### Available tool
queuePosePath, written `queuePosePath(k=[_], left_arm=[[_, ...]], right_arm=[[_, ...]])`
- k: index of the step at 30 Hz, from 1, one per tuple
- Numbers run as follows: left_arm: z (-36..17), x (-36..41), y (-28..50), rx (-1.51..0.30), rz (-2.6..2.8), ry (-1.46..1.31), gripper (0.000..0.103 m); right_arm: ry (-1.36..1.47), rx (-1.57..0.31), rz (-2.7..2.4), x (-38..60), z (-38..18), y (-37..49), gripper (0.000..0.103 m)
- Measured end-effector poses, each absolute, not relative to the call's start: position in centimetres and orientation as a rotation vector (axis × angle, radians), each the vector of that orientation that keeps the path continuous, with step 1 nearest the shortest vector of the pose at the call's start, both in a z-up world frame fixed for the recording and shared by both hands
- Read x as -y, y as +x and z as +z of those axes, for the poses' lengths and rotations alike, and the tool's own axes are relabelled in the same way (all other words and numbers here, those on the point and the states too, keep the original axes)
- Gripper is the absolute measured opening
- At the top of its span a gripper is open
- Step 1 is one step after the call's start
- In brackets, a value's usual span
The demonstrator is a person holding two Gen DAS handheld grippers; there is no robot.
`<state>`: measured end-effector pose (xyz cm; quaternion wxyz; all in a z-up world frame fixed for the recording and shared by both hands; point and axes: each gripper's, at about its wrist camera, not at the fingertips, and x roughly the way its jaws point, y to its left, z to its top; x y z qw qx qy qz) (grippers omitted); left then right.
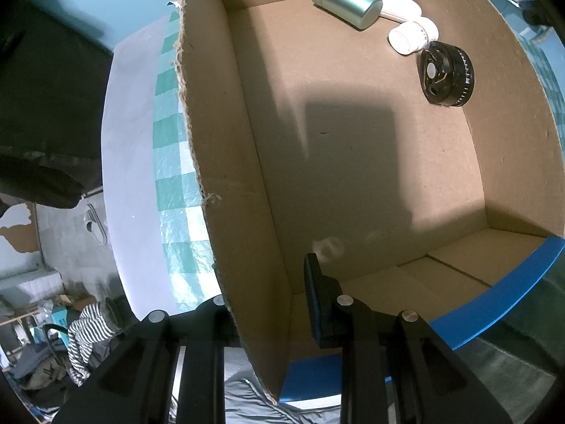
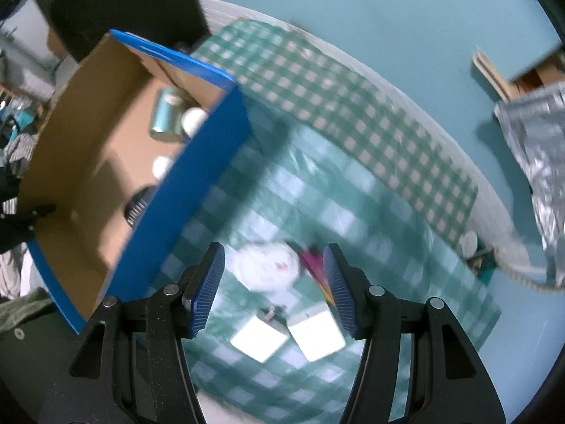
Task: Organize rigid objects
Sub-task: 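Move the right gripper to the white square charger and grasp it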
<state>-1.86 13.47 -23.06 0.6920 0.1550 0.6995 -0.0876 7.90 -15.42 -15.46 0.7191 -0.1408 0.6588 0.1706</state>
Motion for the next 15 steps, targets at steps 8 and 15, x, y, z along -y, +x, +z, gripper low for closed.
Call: queuePosePath(k=[8, 15], left_arm=[[-23.0, -13.3, -1.9, -1.567, -0.199, 0.355, 0.024], [-22.9, -13.0, -2.1, -1.567, -0.193, 0.36, 0.024]], right_arm=[[-0.258, -1.523, 0.303, 19.9, -18.7, 5.8, 0.067], [-0.231, -1.538, 0.332, 22.3, -21.0, 3.9, 0.067]])
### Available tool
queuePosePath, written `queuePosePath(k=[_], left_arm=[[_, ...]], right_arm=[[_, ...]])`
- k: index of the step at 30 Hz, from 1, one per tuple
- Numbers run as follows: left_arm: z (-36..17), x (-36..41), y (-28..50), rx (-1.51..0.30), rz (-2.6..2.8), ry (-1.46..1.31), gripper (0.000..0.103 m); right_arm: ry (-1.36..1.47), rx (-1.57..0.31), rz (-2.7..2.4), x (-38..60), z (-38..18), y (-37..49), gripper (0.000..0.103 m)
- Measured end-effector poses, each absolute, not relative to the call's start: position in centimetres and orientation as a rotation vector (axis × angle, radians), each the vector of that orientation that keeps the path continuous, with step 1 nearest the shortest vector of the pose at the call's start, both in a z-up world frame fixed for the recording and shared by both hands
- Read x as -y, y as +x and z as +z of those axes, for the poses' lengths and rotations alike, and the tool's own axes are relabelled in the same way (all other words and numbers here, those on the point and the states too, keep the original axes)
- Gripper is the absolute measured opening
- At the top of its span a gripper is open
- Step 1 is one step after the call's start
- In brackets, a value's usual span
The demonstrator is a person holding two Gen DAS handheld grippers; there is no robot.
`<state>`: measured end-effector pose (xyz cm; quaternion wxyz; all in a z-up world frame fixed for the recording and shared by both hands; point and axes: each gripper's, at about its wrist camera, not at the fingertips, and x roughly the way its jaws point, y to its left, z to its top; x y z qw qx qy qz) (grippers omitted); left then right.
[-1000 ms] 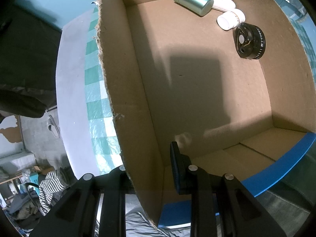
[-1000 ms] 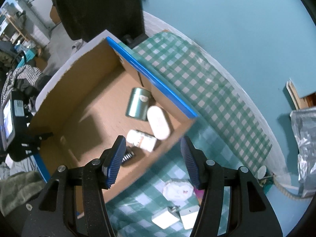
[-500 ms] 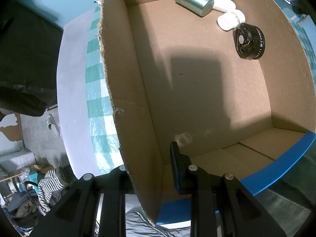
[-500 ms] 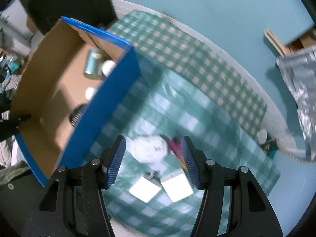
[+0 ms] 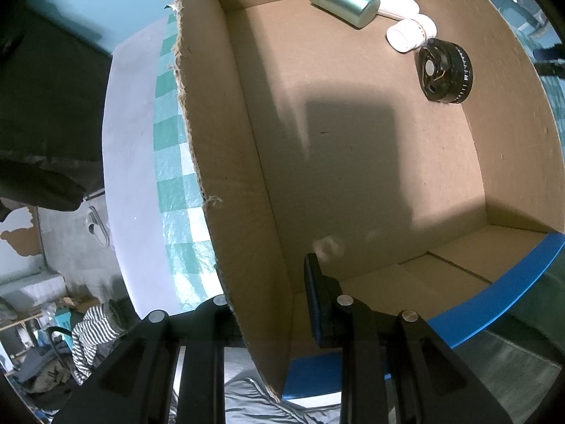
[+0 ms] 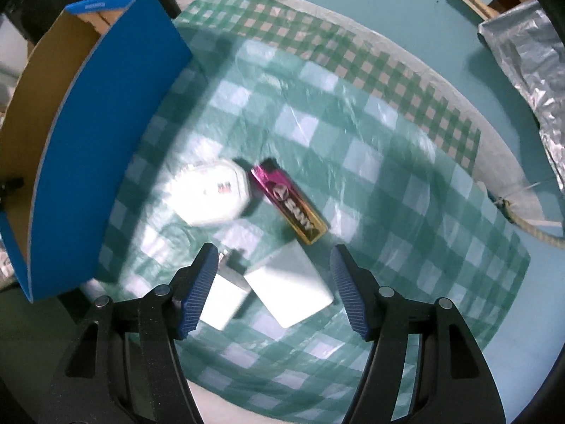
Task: Organize rigid objects
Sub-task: 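Move the right gripper to the white square charger and grasp it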
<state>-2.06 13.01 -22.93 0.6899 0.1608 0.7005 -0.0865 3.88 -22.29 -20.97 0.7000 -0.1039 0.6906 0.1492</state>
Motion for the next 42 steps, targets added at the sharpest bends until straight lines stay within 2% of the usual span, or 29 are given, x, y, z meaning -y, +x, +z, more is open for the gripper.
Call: queuePosePath(k=[10, 18, 27, 33, 42], left_arm=[[-23.2, -13.1, -2.0, -1.57, -0.18, 0.353, 0.024], [-23.1, -13.2, -2.1, -1.575, -0.172, 0.343, 0.024], [-23.2, -13.1, -2.1, -1.581, -0.168, 0.346, 0.024], [-23.2, -13.0, -2.0, -1.584, -0.169, 0.349, 0.024], [-23.2, -13.1, -2.0, -1.584, -0.168, 0.342, 0.024]], right_arm=[[-0.445, -1.548, 0.419, 23.4, -23.7, 1.1, 0.067], [-0.498, -1.571, 0.465, 22.8, -25.2, 0.6, 0.067], [-0.437, -1.597, 0.422, 22.3, -26.8, 1.0, 0.062], [-0.289, -1.611, 0.335, 22.7, -26.9, 1.7, 0.055], [-0.155, -1.601, 0.232, 23.7, -26.6, 2.8, 0.052]])
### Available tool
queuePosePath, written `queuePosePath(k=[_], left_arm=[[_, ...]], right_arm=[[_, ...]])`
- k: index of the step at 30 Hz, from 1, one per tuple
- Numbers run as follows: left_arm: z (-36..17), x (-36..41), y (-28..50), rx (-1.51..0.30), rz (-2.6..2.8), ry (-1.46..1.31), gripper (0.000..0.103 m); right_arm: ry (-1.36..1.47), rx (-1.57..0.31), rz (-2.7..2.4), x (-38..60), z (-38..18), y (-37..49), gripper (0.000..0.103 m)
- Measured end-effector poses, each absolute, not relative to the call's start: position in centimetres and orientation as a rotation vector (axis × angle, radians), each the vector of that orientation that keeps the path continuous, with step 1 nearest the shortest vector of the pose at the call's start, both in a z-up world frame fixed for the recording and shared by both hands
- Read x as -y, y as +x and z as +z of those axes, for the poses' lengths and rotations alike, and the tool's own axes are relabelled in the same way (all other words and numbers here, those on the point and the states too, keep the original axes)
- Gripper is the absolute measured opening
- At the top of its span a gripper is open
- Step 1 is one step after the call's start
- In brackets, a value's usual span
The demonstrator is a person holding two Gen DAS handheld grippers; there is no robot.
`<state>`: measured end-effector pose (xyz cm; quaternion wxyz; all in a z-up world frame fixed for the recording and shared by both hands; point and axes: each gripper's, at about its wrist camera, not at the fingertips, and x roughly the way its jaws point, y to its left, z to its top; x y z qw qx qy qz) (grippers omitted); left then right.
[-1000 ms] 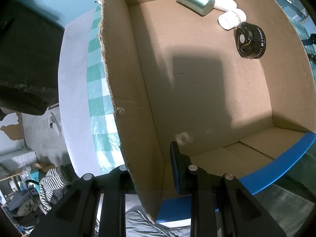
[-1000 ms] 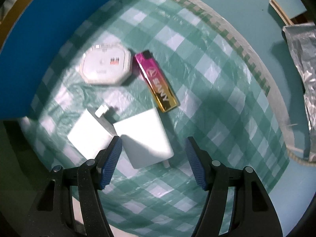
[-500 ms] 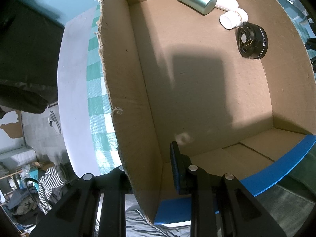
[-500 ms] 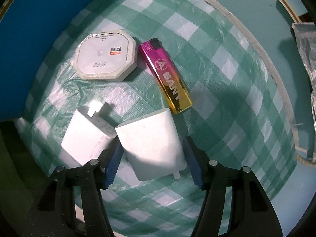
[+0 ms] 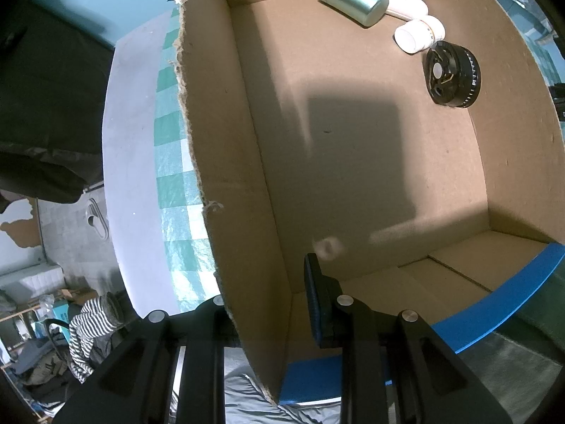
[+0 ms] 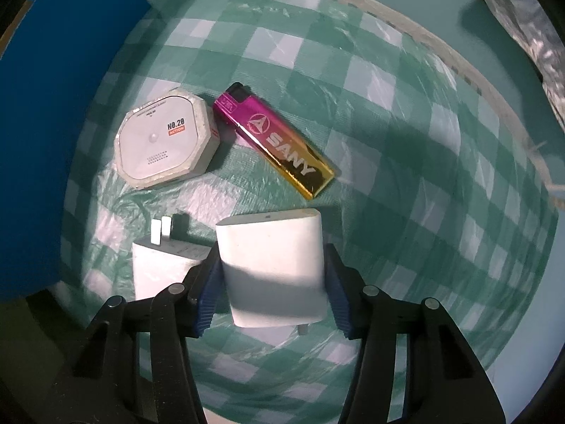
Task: Organize rigid objects
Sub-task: 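Move the right gripper to the white square charger and grasp it, then carry the white charger into the box with the right gripper and release it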
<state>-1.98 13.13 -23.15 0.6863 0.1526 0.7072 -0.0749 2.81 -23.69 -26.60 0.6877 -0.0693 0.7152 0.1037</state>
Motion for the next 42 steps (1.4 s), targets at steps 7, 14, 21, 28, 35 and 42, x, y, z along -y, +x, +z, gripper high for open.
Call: queuePosePath(k=[7, 14, 21, 28, 35, 42], left_arm=[[-23.3, -13.3, -2.1, -1.586, -0.173, 0.34, 0.024], [-23.4, -13.6, -2.2, -1.587, -0.18, 0.342, 0.024], [-23.3, -13.6, -2.4, -1.581, -0.179, 0.341, 0.024], [-23.3, -13.5, -2.3, -1.578, -0.177, 0.331, 0.024], [-23.3, -13.7, -2.3, -1.572, -0.179, 0.333, 0.024], [-23.2, -13.5, -2.4, -1.569, -0.178, 0.33, 0.024]], right_arm=[[-0.107, -1.596, 0.223, 23.9, -24.6, 1.9, 0.051], [-0.088, -1.58, 0.227, 23.5, -23.8, 2.2, 0.051], [-0.094, -1.551, 0.263, 22.6, -21.9, 2.0, 0.051], [-0.105, -1.514, 0.306, 20.2, -19.4, 2.7, 0.051], [-0.143, -1.472, 0.38, 17.3, -17.0, 4.1, 0.051], [-0.185, -1.429, 0.457, 13.9, -14.8, 5.6, 0.051]])
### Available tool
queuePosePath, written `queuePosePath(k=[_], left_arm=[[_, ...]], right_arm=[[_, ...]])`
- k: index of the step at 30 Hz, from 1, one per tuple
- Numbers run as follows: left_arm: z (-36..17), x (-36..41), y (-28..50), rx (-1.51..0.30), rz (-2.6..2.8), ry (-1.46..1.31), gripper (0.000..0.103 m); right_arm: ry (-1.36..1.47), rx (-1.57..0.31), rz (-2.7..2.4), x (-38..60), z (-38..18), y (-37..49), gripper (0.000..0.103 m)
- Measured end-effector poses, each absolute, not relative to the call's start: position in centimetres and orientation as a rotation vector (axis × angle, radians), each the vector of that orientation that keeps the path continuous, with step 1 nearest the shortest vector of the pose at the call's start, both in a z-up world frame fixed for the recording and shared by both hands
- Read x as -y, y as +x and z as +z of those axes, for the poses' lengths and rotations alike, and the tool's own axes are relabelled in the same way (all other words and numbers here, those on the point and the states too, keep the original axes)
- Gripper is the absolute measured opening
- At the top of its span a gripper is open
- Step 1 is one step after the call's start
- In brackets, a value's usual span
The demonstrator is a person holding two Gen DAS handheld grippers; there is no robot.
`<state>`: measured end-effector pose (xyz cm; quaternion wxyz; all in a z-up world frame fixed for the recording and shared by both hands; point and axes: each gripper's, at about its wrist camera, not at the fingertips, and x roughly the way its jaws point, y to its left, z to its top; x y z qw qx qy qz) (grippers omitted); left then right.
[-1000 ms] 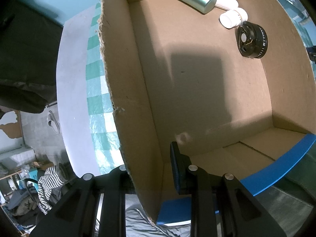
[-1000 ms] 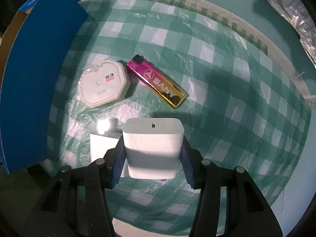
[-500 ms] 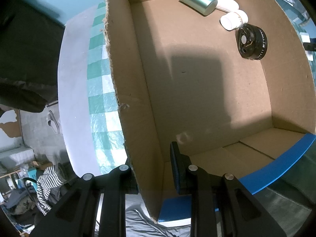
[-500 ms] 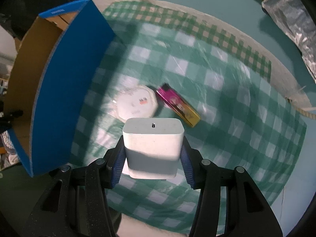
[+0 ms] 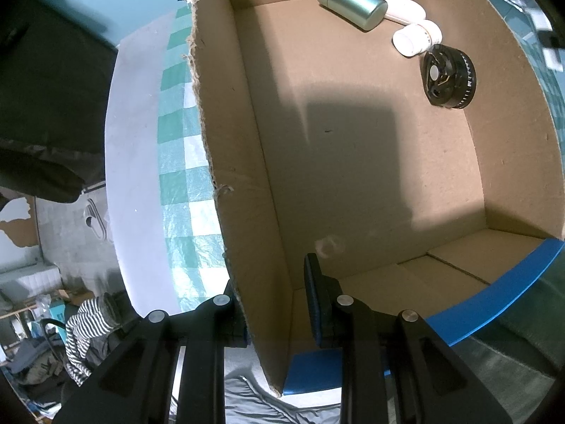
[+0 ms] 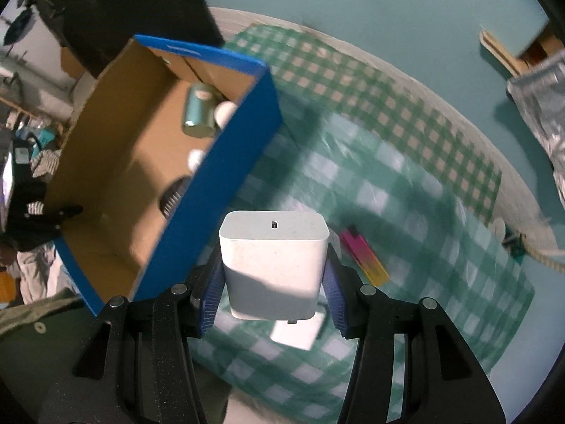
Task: Organize rigid objects
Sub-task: 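Carry the white charger into the box with the right gripper and release it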
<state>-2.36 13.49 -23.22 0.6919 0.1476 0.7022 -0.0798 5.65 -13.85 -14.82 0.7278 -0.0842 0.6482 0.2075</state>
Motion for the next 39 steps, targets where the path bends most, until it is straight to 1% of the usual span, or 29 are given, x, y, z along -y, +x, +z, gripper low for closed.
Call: queuePosePath(k=[7, 13, 21, 29, 39], left_arm=[[-23.2, -13.5, -2.4, -1.566, -0.181, 0.332, 0.024], [-23.2, -13.4, -2.4, -1.567, -0.179, 0.331, 0.024], [-23.2, -13.3, -2.4, -1.564, -0.178, 0.331, 0.024], [-23.2, -13.3, -2.4, -1.567, -0.176, 0.327, 0.024], [-23.3, -13.3, -2.3, -1.575, -0.175, 0.331, 0.024]], right_arm=[[-0.249, -1.375, 0.547, 9.1, -12.7, 7.4, 0.051], [-0.304, -1.355, 0.614, 5.1, -12.5, 8.5, 0.051], [-0.394, -1.407, 0.665, 0.7, -15.7, 8.9, 0.051], [-0.451, -1.476, 0.669, -1.5, -19.1, 8.2, 0.051], [-0.471, -1.484, 0.664, -2.1, -20.1, 8.7, 0.051]])
